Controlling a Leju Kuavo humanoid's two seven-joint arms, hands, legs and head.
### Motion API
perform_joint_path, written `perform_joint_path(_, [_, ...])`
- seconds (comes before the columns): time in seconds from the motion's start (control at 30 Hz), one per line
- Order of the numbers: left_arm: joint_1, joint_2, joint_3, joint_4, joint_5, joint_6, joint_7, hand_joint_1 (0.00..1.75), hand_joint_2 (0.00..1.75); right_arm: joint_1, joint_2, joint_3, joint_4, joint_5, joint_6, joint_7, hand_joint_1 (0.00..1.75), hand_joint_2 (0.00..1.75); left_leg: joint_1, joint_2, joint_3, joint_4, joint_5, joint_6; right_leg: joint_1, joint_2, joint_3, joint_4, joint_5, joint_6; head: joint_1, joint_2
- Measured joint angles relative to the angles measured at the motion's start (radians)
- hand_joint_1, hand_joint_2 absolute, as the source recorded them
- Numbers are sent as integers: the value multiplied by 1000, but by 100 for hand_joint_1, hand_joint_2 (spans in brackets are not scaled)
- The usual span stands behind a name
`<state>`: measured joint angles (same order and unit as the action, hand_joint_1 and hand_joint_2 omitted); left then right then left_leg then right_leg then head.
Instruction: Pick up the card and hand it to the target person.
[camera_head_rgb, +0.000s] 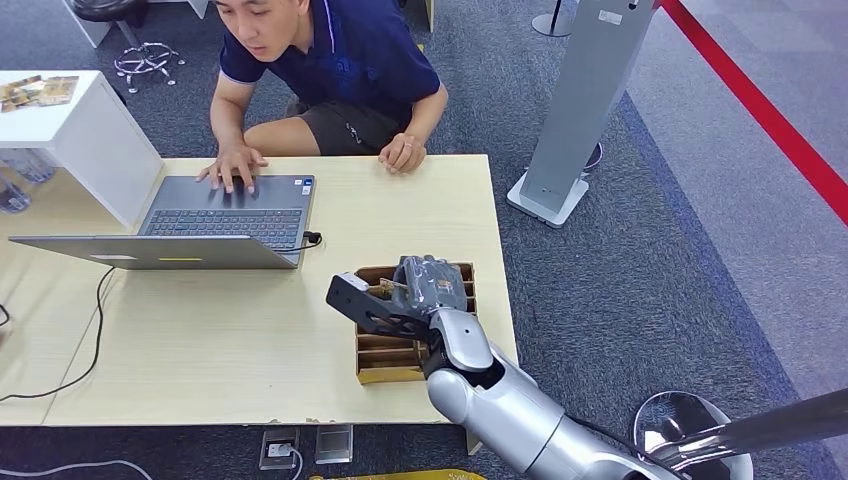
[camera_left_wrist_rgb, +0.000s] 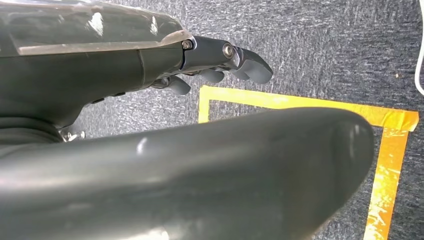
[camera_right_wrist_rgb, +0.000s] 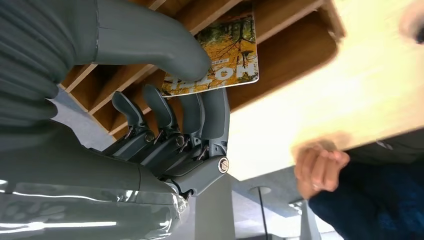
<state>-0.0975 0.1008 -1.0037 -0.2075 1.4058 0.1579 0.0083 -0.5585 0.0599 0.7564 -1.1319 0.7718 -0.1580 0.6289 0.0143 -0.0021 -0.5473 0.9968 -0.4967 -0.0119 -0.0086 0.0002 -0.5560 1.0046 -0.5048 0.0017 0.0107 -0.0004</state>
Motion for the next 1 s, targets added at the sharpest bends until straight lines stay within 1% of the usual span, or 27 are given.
perform_joint_path(0.13, [1,0,0,0,7,-2,-5,0,0,17,-11,-4,-73,19,-53,-35,150,175,0,0,0,0,0,0,0,0,0,0,0,0,-1,0])
perform_joint_path(0.3, [4,0,0,0,8,-10,-15,0,0,41,-40,-29,-227,55,-150,-103,150,175,0,0,0,0,0,0,0,0,0,0,0,0,0,0])
perform_joint_path(0.47, [5,0,0,0,5,-17,-23,0,0,57,-72,-59,-374,42,-249,-223,150,175,0,0,0,0,0,0,0,1,0,0,0,0,0,0])
perform_joint_path(0.53, [5,0,0,0,1,-21,-27,0,0,51,-79,-66,-402,25,-267,-278,150,175,0,0,0,0,0,0,0,1,0,0,0,0,0,0])
perform_joint_path(0.6, [5,0,-1,0,-5,-25,-31,0,0,35,-81,-66,-407,-2,-262,-336,150,175,0,0,0,0,0,0,0,1,0,0,0,0,0,0])
perform_joint_path(0.67, [3,0,-2,0,-12,-29,-34,0,0,2,-75,-61,-384,-36,-245,-396,150,175,0,0,-1,0,0,0,0,1,0,0,0,0,0,0])
perform_joint_path(0.73, [0,0,-6,0,-16,-33,-38,0,0,-52,-55,-54,-315,-86,-236,-464,150,175,0,0,-1,0,0,0,0,0,0,1,0,0,0,0])
perform_joint_path(0.87, [-8,0,-16,0,-15,-40,-57,0,0,-183,11,-39,-66,-207,-257,-602,150,175,0,-2,-1,0,2,0,0,-2,0,1,0,0,-2,0])
perform_joint_path(0.93, [-9,-1,-17,0,-8,-41,-67,0,0,-232,40,-34,42,-227,-276,-627,150,175,0,-3,-2,0,2,0,0,-3,0,1,0,0,-2,0])
perform_joint_path(1.0, [-9,-2,-17,0,-3,-41,-70,0,0,-275,64,-28,139,-235,-288,-628,150,175,0,-3,-2,0,2,0,0,-3,0,1,0,0,-2,0])
